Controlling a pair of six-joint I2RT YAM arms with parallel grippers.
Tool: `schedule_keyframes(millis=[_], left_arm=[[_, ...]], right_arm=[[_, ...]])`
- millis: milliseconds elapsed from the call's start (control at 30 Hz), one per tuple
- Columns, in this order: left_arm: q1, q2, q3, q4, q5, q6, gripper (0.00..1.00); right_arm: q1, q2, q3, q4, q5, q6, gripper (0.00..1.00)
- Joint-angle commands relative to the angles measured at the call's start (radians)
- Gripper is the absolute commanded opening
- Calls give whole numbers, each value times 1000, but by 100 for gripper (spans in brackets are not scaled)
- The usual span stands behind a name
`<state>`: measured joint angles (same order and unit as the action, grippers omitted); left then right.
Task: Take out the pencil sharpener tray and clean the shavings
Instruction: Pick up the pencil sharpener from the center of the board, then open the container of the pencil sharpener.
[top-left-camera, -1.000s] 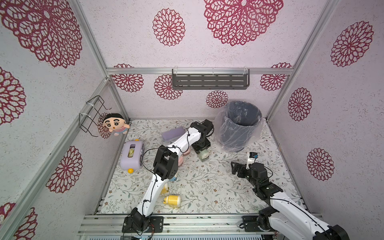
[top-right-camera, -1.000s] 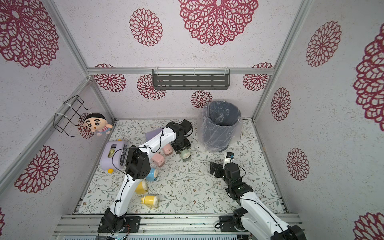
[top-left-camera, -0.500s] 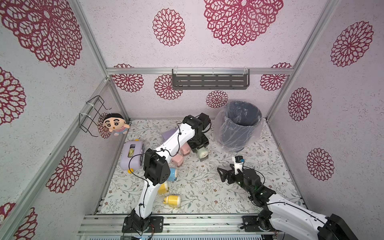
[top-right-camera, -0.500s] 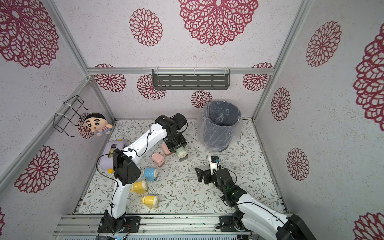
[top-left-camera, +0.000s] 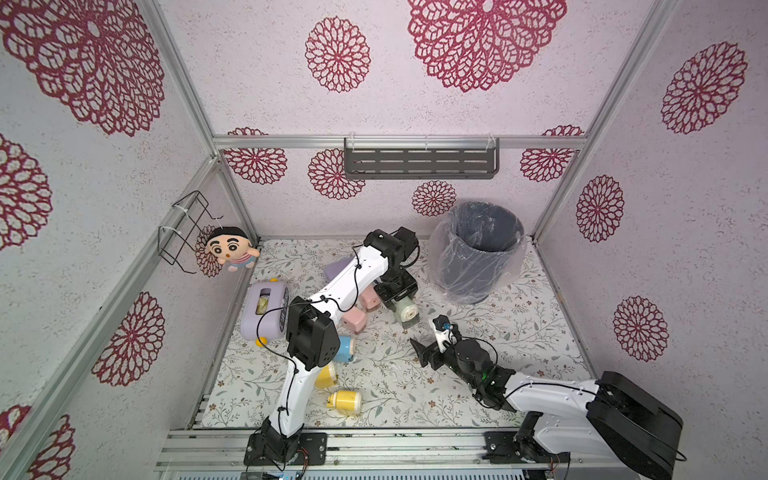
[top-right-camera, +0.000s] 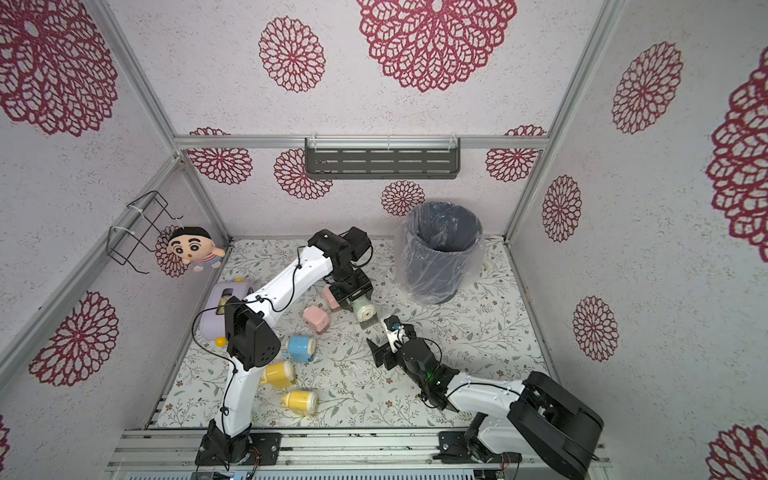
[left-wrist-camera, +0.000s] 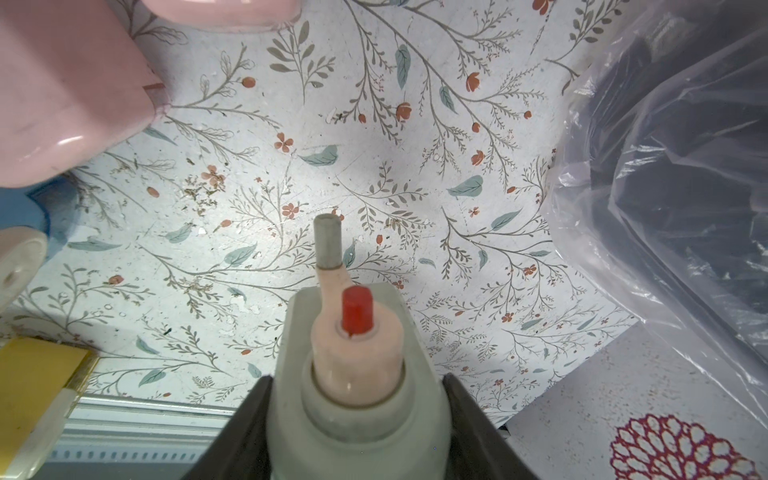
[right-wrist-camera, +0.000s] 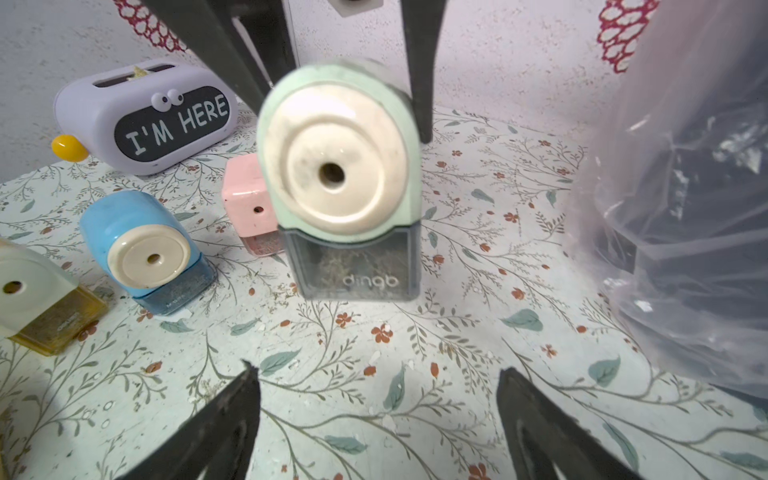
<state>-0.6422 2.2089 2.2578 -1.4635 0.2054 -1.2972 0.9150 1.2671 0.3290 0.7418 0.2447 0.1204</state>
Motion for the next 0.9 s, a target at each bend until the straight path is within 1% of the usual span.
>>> schedule_keyframes(millis=[0,133,200,500,667,733,867], left_arm=[[13,-41,-12,-13,12,-42,9],[13,-40,-17,-4,19,-54,9],[14,-39,-17,-4,20,-54,9],[16,-27,-16,-3,24,-59,9],[16,-26,-17,-5,24,-59,9],[17,-26,-18,-6,23,-57,9],[18,-26,-21,-9,22,-55,8]], right_arm=[[15,51,56,91,61,-47,87],[21,108,80,136,77,-49,80],[21,121,86,157,73,-50,79],[17,186,135,168,53,-60,80],[9,219,156,184,55,-54,74],[7,233,165,187,53,-53,69],[2,247,179,189,45,-52,67]])
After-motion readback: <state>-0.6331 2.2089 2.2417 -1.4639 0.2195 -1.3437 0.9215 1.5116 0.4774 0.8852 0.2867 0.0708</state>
